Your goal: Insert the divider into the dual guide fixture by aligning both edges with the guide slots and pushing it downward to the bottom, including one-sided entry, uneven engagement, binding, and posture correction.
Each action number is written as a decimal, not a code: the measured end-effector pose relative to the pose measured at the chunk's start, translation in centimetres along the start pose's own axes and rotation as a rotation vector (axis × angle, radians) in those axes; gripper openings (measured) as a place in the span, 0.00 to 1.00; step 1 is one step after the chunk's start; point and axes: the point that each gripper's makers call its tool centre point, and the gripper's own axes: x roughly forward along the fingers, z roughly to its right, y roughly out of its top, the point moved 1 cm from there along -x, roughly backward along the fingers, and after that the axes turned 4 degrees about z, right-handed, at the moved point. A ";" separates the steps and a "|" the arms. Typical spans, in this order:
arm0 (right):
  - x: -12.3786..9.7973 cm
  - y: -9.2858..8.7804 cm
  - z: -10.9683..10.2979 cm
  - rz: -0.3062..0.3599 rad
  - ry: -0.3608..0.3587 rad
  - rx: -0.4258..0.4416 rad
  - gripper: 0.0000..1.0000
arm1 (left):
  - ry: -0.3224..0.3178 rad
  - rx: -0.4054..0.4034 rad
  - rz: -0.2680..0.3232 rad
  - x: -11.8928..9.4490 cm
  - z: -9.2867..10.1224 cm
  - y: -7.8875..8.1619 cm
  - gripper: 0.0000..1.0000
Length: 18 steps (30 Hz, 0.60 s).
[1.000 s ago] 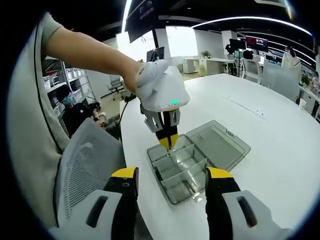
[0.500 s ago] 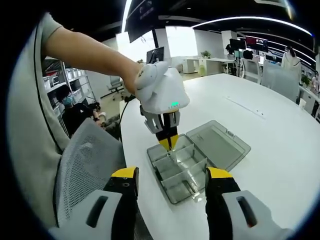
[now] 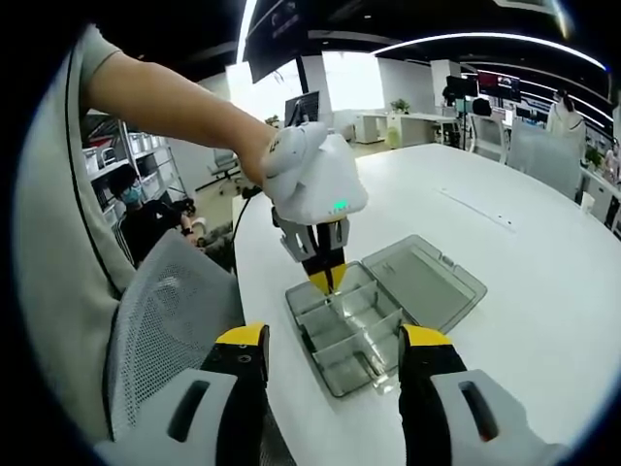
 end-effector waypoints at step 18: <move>-0.2 0.0 0.2 -0.002 -0.003 -0.006 0.51 | 0.012 0.003 0.013 0.1 0.1 0.0 0.00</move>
